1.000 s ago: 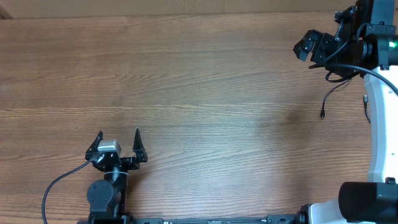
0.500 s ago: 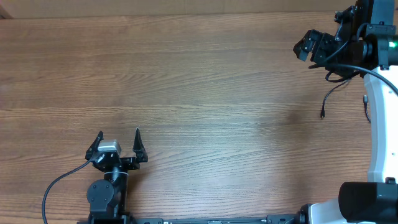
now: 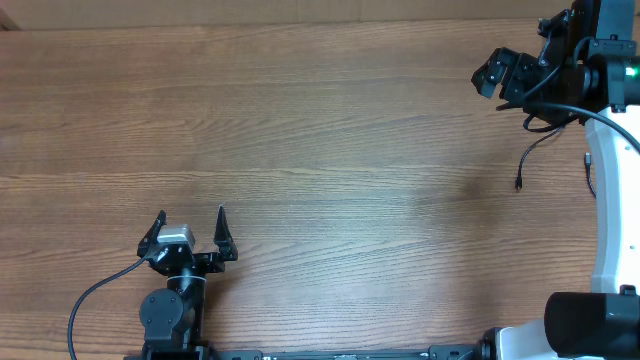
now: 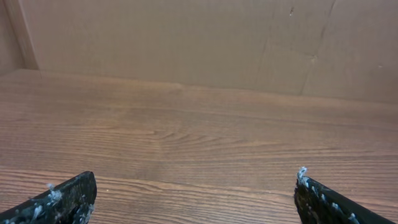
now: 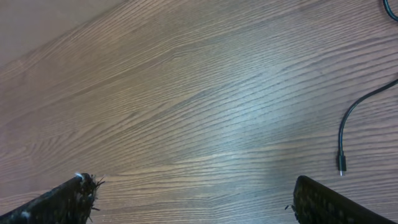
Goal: Untangle cables
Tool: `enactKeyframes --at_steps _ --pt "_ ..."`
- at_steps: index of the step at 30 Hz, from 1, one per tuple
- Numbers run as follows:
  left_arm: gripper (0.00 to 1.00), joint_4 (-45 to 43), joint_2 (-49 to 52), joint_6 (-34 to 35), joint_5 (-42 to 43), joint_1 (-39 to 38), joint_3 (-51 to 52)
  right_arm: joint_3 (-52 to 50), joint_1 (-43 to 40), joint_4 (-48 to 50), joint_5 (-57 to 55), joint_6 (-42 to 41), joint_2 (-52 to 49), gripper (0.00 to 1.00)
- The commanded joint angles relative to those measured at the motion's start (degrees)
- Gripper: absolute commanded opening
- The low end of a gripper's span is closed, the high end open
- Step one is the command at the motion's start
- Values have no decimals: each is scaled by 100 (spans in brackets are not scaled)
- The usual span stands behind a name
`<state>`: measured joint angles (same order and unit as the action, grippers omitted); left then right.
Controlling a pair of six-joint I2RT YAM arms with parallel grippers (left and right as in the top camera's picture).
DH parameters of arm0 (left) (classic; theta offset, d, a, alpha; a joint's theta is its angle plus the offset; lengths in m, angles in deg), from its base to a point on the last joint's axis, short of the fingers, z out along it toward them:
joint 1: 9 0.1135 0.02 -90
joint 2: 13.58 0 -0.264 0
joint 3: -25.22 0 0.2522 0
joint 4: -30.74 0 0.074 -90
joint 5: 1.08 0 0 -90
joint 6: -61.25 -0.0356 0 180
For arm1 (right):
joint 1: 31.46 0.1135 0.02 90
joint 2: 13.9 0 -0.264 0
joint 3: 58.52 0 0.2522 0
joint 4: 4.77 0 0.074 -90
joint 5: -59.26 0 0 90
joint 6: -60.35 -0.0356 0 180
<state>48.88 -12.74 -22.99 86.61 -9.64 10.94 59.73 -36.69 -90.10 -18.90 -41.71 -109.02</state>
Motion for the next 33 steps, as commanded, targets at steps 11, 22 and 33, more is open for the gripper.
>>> enactKeyframes --at_steps 11,22,33 --pt "99 -9 -63 -107 44 35 24 59 -7 31 46 -35 70 100" --pt "100 -9 -63 -105 44 35 24 57 -2 142 -96 -11 350 100" --pt "100 -9 -63 -107 44 35 24 -796 361 1379 -417 -13 1331 100"
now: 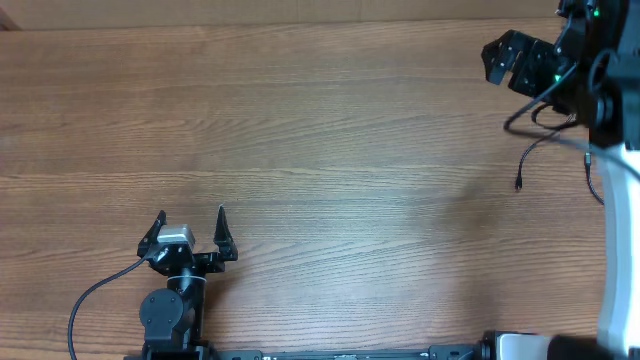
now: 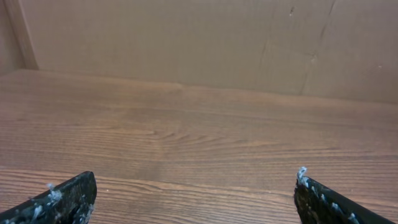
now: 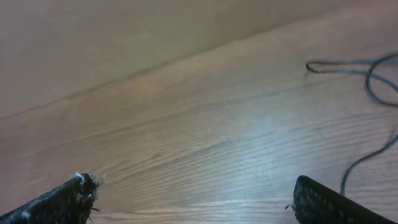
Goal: Untangle cables
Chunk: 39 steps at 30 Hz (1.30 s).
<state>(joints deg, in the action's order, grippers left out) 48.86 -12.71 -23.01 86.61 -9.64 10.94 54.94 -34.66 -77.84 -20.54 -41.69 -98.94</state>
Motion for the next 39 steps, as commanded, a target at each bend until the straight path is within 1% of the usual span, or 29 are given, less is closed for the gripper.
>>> enactKeyframes --at_steps 1,3,7,8,9,15,20,25,30,39 --pt "100 -7 -66 -103 42 35 24 -505 210 310 -356 -13 437 100" --pt "100 -7 -66 -105 44 35 24 -909 291 647 -514 -13 645 100" --pt "100 -7 -66 -103 44 35 24 -1821 321 1392 -472 -11 1049 100" --pt "100 -7 -66 -105 42 35 24 -2352 321 1810 -361 -15 1270 100" --pt "100 -7 -66 -105 42 37 24 -2656 321 2048 -308 -15 1397 100" --pt "100 -7 -66 -105 44 35 24 -4249 321 3340 -33 -17 2151 100" --pt "100 -7 -66 -105 44 35 24 -5569 321 4607 365 -20 2894 100" --pt "100 -7 -66 -103 42 35 24 -6771 321 5777 407 -24 3654 100" --pt "100 -7 -63 -103 44 37 24 -7718 321 6424 404 -22 4360 100" --pt "99 -4 -63 -103 44 35 24 -9092 321 7606 385 -22 5473 100"
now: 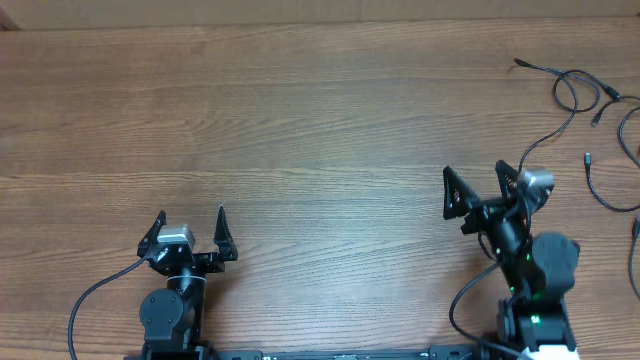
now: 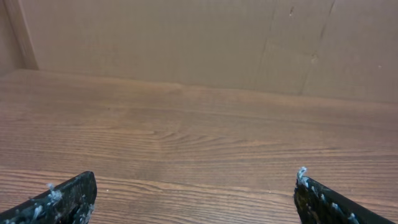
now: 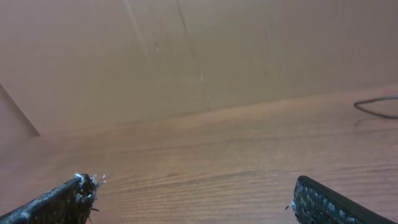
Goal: Untangle cables
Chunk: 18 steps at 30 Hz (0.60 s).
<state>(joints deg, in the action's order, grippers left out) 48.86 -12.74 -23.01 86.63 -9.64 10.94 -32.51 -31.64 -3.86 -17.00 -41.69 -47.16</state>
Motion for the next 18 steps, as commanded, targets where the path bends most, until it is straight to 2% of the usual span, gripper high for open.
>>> enactKeyframes --at_steps 1,7,18 --pt "100 -7 -61 -105 42 35 24 -494 20 323 33 -22 398 100" --pt "99 -7 -59 -105 39 35 24 -1137 17 566 -24 -20 852 100" --pt "100 -7 -59 -103 39 35 24 -1180 17 -841 -483 -15 1932 100"
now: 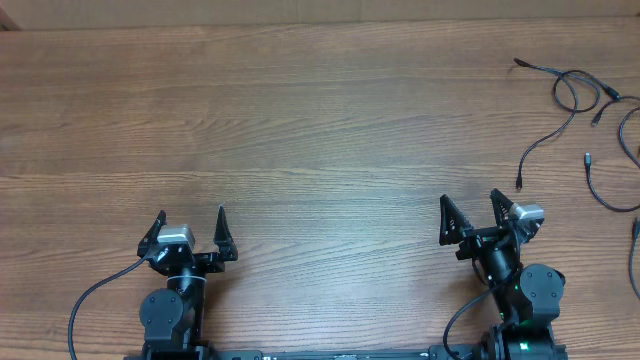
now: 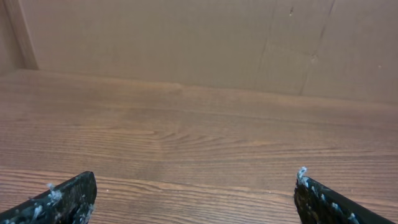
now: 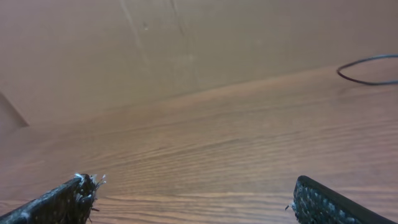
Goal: Untangle cables
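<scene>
Several thin black cables (image 1: 570, 95) lie loosely at the table's far right, one with a loop near the back edge and another (image 1: 600, 190) curving toward the right border. A piece of that loop (image 3: 367, 70) shows at the right of the right wrist view. My right gripper (image 1: 470, 212) stands open near the front edge, well short of the cables, nothing between its fingers (image 3: 323, 202). My left gripper (image 1: 192, 222) is open at the front left, holding nothing, its fingertips (image 2: 68, 196) over bare wood.
The wooden table (image 1: 300, 130) ends at a brown cardboard wall (image 2: 186, 37) along the back. The right table edge lies just beyond the cables.
My right gripper has drawn slightly nearer the front edge and turned a little; one cable end by the centre right now shows uncovered. The left arm has not moved.
My right arm was raised, open, over the cables at the far right. A moment later it was still up there, tilted toward the back wall. Then it was down at the front right, open and empty, where it stays. The left gripper stayed open throughout.
</scene>
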Tool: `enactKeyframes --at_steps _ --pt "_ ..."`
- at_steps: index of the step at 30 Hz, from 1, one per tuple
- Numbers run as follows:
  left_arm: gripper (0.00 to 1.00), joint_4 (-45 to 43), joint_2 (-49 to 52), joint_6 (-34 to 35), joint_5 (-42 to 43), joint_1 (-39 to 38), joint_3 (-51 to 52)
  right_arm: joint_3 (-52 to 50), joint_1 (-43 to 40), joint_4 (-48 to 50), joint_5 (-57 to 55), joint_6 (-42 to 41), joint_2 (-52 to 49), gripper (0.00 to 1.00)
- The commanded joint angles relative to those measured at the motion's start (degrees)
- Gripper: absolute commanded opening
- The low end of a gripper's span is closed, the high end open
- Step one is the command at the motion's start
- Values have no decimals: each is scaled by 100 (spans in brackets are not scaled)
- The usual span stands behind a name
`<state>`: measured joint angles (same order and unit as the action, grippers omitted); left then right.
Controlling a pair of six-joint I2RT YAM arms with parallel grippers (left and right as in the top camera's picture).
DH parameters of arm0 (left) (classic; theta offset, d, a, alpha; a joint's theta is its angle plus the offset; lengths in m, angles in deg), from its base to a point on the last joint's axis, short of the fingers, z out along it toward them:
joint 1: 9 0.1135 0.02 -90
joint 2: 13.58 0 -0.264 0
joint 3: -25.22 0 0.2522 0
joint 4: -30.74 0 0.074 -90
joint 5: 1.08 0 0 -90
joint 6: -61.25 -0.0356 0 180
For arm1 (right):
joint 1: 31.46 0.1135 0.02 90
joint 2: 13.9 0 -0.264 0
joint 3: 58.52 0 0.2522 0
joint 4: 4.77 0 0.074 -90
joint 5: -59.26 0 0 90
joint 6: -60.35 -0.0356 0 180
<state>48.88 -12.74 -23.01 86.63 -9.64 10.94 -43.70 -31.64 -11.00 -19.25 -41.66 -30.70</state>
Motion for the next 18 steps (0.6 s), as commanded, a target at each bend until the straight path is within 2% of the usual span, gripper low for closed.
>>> enactKeyframes --at_steps 1,6,10,16,18 --pt "99 -9 -59 -105 39 35 24 -61 17 -308 -289 -17 431 100" --pt "99 -9 -59 -105 42 35 24 -61 17 -1198 -291 -17 1163 100" --pt "100 -9 -59 -103 42 35 24 -61 17 -1169 -286 4 1676 100" --pt "100 -7 -59 -105 39 35 24 -61 20 -1161 -236 70 1663 100" --pt "99 -9 -59 -103 42 37 24 -61 20 -1152 -94 411 1663 100"
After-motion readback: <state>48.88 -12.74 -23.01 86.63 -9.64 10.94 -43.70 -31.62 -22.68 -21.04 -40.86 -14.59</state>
